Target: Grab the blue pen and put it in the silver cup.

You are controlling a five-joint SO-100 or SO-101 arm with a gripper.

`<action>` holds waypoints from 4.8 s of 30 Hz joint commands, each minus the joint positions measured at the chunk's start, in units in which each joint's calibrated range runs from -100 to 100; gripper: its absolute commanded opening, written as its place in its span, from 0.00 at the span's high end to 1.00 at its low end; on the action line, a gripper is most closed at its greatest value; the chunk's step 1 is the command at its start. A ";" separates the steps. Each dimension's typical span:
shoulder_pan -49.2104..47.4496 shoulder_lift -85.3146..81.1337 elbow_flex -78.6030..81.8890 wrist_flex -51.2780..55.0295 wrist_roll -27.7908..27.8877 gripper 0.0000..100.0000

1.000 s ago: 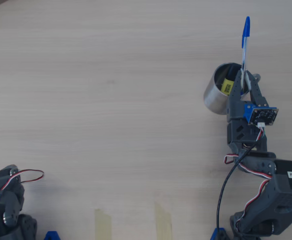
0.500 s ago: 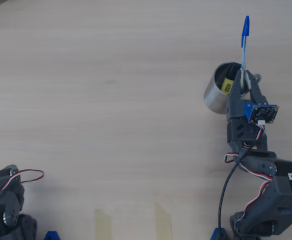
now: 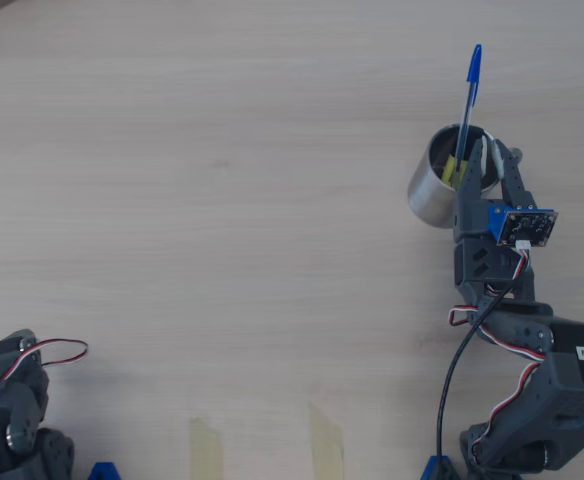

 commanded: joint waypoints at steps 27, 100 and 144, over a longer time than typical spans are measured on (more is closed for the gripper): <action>-2.91 -16.64 -1.23 15.00 1.56 0.92; 1.11 -94.03 39.04 64.25 -3.12 0.98; -3.87 -117.97 38.86 142.50 -5.20 0.98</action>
